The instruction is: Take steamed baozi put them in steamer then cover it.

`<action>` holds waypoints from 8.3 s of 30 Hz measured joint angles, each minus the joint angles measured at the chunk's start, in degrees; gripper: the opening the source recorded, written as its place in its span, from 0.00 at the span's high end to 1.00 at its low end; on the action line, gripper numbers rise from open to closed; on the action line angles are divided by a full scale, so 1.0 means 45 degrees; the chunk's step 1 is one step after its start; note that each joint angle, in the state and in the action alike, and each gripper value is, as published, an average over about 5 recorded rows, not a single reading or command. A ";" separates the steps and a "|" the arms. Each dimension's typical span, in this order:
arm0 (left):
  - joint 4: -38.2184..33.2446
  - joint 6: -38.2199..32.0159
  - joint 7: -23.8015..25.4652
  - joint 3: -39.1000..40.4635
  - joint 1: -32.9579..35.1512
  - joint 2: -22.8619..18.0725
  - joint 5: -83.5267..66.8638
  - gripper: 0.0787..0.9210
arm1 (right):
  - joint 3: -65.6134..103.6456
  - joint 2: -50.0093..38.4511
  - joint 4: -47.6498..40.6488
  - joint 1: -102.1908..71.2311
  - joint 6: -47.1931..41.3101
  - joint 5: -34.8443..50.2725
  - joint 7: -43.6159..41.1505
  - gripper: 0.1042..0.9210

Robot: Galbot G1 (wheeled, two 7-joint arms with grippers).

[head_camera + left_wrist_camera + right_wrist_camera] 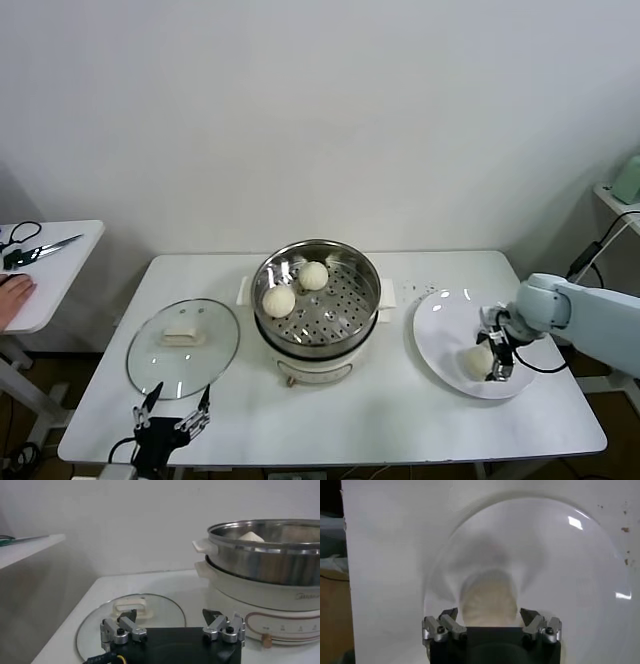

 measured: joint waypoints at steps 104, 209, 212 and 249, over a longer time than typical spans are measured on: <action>-0.0589 0.0031 0.0025 -0.0144 0.0130 -0.0137 0.0076 0.12 | -0.3190 0.1386 -0.2579 0.5526 0.5323 0.0880 -0.3150 0.12; -0.0858 0.0330 0.0092 -0.0408 0.0209 0.0014 0.0284 0.12 | -0.3487 0.8486 -0.1263 0.5587 0.0279 0.4795 -0.0534 0.28; -0.0874 0.0335 0.0079 -0.0415 0.0222 0.0014 0.0277 0.12 | -0.3352 0.8372 -0.1226 0.5684 0.0419 0.4960 -0.0655 0.18; -0.0577 0.0464 -0.1049 -0.0488 -0.1267 0.0855 0.0393 0.12 | 1.5483 0.0598 0.3845 -0.8924 0.2294 0.7894 0.9067 0.12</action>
